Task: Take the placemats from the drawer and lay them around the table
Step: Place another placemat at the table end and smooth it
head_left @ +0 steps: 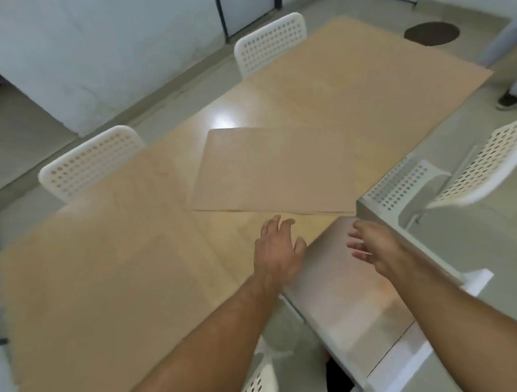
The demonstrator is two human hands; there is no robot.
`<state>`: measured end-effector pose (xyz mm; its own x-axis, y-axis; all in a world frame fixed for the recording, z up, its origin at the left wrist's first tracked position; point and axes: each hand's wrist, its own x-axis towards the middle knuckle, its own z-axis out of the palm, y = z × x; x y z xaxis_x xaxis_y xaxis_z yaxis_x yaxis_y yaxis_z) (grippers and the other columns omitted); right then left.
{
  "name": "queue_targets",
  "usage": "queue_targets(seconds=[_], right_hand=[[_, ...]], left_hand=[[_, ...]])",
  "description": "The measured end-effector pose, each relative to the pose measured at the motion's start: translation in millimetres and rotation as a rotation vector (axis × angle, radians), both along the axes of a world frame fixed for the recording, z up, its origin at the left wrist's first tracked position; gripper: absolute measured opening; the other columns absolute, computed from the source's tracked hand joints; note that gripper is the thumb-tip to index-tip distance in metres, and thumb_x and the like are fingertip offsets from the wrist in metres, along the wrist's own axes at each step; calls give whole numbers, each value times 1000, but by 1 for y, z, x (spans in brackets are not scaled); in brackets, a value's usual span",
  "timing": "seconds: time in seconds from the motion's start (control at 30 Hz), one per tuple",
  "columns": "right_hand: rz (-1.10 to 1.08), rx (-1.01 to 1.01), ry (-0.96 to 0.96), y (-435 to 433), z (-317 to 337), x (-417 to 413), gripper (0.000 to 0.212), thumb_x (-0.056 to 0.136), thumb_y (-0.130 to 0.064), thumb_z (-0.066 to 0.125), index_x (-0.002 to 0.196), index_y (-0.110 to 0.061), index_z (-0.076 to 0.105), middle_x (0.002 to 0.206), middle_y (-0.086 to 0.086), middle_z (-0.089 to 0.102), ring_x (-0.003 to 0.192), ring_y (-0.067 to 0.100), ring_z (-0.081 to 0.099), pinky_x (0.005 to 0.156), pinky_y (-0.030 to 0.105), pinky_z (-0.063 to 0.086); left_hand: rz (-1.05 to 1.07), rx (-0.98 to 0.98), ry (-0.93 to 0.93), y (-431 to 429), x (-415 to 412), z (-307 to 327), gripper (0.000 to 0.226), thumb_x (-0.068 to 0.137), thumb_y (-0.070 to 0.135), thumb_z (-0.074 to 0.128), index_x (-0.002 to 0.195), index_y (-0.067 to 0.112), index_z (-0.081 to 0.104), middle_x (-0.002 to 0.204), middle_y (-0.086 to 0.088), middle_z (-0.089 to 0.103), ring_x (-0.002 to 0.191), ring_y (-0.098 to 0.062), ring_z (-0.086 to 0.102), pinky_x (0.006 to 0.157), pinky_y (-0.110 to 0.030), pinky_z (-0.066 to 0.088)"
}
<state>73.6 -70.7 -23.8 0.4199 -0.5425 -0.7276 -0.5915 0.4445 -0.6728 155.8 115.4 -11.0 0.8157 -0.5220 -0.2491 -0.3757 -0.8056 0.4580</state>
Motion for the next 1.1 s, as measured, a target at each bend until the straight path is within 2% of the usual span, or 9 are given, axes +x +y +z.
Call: queue_targets(seconds=[0.23, 0.37, 0.43, 0.53, 0.7, 0.77, 0.87, 1.0, 1.1], right_hand=[[-60, 122, -65, -45, -38, 23, 4, 95, -20, 64, 97, -18, 66, 92, 2, 69, 71, 16, 62, 62, 29, 49], [-98, 135, -50, -63, -53, 28, 21, 88, -21, 74, 106, -20, 63, 95, 4, 70, 80, 21, 66, 61, 31, 53], [-49, 186, -80, -67, -58, 29, 21, 89, -18, 73, 108, -17, 64, 91, 2, 71, 79, 20, 66, 63, 31, 53], [-26, 278, -152, -77, -63, 26, 20, 91, -7, 70, 111, -6, 67, 75, 0, 73, 60, 10, 61, 59, 25, 54], [-3, 415, -230, -90, -62, 22, 17, 94, -5, 64, 109, -12, 66, 93, 6, 78, 56, 8, 54, 55, 22, 54], [25, 391, -212, -91, -62, 25, 17, 95, -5, 63, 110, -11, 67, 90, 3, 76, 55, 8, 51, 54, 22, 53], [86, 263, -122, -90, -60, 27, 14, 95, -6, 63, 106, -12, 69, 86, 3, 69, 54, 10, 51, 51, 24, 52], [40, -63, -25, -85, -46, 27, 4, 96, -19, 61, 97, -19, 65, 90, 6, 66, 65, 19, 56, 62, 33, 52], [-104, 25, -145, -87, -26, 36, 30, 96, -46, 56, 99, -18, 67, 89, 7, 71, 72, 20, 65, 67, 36, 55]], left_hand=[[-166, 118, 13, -116, 24, -23, 55, 98, 40, 45, 149, 24, 35, 164, -3, 17, 151, -23, 9, 116, -48, 25], [-193, 183, 38, -143, 37, -34, 55, 97, 40, 48, 148, 25, 33, 164, -1, 13, 152, -22, 5, 114, -53, 25], [-205, 221, 44, -150, 39, -39, 55, 96, 41, 52, 146, 25, 36, 164, -1, 15, 151, -23, 8, 113, -53, 27], [-185, 221, 26, -155, 40, -42, 54, 94, 42, 57, 144, 26, 41, 162, -1, 21, 150, -23, 12, 113, -51, 28], [-189, 167, 0, -156, 47, -39, 37, 91, 40, 63, 127, 31, 61, 150, 5, 42, 144, -20, 27, 107, -43, 34], [-210, 107, -24, -154, 51, -39, 24, 94, 40, 58, 113, 31, 68, 133, 7, 58, 132, -20, 42, 98, -42, 41], [-102, -55, -117, -147, 54, -36, 26, 98, 34, 51, 104, 23, 73, 101, 3, 73, 98, -22, 65, 84, -40, 49], [-75, -197, -350, -143, 37, -28, 27, 98, 28, 47, 98, 13, 69, 89, -3, 71, 81, -25, 65, 76, -38, 43], [-233, -228, -435, -135, 8, -29, 23, 97, 27, 46, 97, 14, 65, 96, -2, 67, 87, -23, 60, 77, -38, 39]])
